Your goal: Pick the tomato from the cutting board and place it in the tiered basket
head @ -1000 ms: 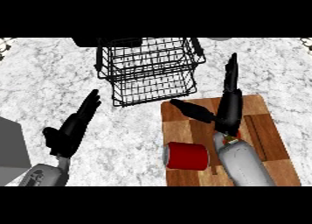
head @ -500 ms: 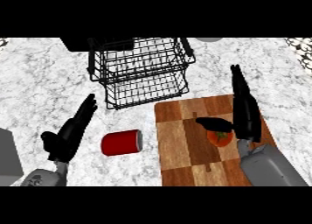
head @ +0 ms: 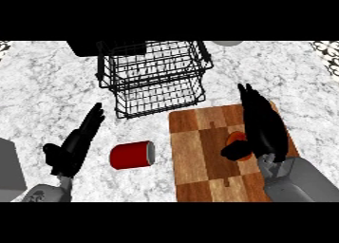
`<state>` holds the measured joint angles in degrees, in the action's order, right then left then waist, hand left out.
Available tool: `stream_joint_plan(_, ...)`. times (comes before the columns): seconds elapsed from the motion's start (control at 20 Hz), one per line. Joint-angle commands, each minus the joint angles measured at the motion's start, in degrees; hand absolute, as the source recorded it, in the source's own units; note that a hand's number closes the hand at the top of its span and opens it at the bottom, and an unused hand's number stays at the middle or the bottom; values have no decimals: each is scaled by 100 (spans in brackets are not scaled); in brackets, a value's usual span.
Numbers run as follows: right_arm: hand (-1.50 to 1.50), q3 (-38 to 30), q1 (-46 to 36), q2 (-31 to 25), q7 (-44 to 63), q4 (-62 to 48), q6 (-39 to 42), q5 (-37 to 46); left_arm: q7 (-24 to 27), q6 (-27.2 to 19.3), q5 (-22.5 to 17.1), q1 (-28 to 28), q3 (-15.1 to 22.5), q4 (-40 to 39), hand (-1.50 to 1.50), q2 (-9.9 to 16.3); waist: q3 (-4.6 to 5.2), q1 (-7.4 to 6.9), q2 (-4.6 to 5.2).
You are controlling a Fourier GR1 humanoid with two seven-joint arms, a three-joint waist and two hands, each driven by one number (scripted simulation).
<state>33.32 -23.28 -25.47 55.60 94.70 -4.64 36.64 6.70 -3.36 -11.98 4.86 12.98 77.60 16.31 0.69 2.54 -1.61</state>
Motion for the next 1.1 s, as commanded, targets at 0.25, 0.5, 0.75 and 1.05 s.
stream_joint_plan(0.25,-150,424,-338,645,2936,1626,1739,464,15,72,89,-29,98,112,0,-66,-49,-131,73)
stream_joint_plan(0.5,-150,284,-156,657,2953,1368,1858,1048,191,228,44,124,-38,-196,0,-50,-49,-122,109)
stream_joint_plan(0.75,-150,-118,95,949,2958,936,1985,1049,32,176,39,152,-20,9,0,-118,-57,-201,131)
stream_joint_plan(1.05,-150,-314,318,1482,2622,895,1909,1464,208,279,113,132,-82,-111,0,-139,-63,-241,151)
